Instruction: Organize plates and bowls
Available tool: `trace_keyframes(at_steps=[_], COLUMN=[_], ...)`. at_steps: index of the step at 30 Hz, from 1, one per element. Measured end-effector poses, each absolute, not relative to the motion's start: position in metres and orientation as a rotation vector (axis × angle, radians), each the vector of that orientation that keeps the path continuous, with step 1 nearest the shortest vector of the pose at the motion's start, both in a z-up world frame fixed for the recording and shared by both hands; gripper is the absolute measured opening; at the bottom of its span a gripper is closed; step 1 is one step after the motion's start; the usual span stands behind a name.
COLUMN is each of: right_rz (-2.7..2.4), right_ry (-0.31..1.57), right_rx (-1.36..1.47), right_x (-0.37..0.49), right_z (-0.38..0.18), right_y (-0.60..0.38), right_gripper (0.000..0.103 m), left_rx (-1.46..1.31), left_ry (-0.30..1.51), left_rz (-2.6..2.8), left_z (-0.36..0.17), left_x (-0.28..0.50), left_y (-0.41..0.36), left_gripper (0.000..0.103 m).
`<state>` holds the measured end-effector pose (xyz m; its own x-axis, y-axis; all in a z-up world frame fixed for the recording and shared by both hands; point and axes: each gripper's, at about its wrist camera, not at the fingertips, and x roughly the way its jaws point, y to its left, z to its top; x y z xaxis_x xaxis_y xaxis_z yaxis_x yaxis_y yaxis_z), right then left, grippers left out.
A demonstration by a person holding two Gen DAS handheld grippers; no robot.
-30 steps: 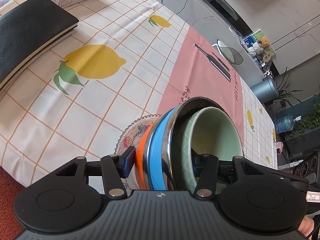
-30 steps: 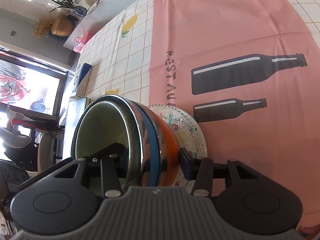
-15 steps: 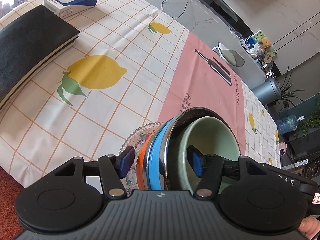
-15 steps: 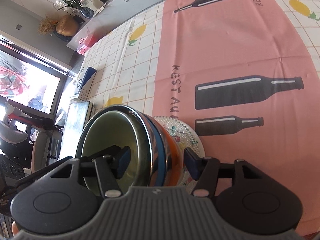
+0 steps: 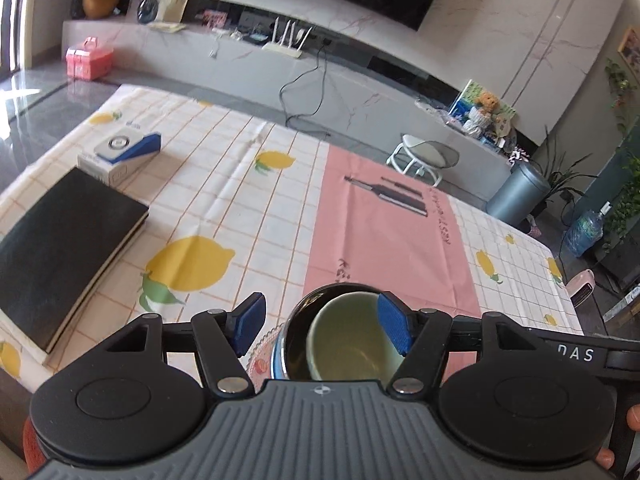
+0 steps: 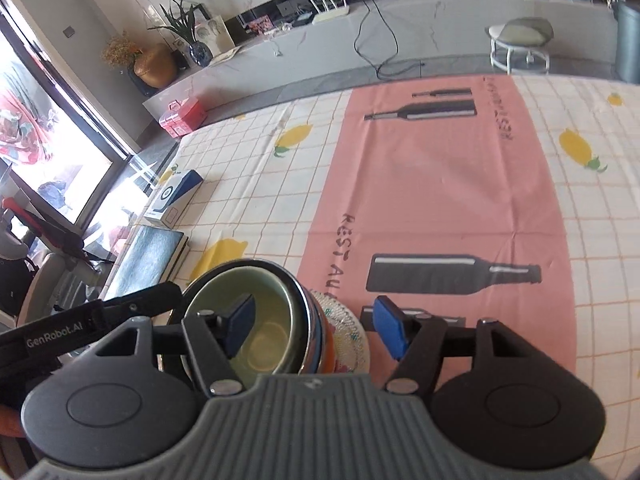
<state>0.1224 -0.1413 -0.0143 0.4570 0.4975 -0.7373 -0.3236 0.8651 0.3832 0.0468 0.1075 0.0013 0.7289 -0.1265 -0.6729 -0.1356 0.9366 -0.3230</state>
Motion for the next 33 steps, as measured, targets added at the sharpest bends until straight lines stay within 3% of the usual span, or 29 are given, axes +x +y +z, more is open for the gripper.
trace_keyframes(at_steps=[13, 19, 33], right_rz=[0.448, 0.397, 0.291], right_ry=[0.674, 0.625, 0.678], right_rx=[0.025, -0.015, -0.054], right_x=[0.036, -0.008, -0.051], right_z=[0.028, 0.018, -0.017], right_y=[-0.185, -0.198, -0.198], right_gripper=[0.072, 0.078, 0.079], left_rx=[-0.053, -0.056, -0.081], left_ry=[0.482, 0.546, 0.723], left_rz=[-0.116, -0.095, -0.025], left_z=[0.033, 0.020, -0.024], left_x=[-0.027, -0.041, -0.056], left_y=[0.032, 0.022, 0.020], left_gripper=[0.078, 0.087, 0.087])
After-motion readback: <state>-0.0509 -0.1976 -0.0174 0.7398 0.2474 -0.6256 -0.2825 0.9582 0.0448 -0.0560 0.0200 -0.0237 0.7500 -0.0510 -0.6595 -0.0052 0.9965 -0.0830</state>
